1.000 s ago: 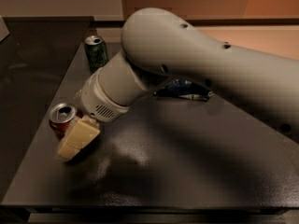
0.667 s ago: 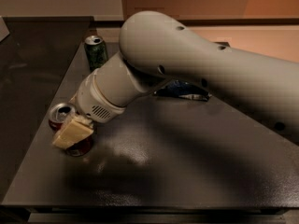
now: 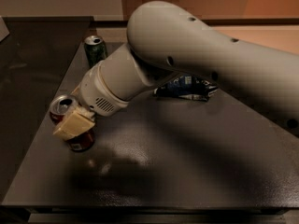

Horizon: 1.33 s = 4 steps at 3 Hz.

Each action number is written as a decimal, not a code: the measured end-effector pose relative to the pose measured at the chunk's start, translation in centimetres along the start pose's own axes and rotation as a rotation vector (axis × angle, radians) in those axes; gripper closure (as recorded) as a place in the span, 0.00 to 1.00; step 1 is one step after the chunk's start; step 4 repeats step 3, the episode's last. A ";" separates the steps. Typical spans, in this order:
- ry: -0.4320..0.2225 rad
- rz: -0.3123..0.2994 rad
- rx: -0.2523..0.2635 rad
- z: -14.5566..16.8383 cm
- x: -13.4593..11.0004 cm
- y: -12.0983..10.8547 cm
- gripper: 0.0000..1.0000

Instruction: Pick coke can

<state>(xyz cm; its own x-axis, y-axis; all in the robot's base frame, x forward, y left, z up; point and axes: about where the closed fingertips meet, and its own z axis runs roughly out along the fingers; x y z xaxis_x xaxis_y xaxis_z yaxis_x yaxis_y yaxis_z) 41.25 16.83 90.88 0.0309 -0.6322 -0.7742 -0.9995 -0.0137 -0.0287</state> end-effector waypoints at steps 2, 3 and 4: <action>-0.055 -0.048 0.081 -8.9 -5.2 -1.7 1.00; -0.055 -0.048 0.081 -8.9 -5.2 -1.7 1.00; -0.055 -0.048 0.081 -8.9 -5.2 -1.7 1.00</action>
Offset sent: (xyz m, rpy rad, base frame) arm 0.0258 -0.0454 0.1031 0.0830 -0.0854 -0.0630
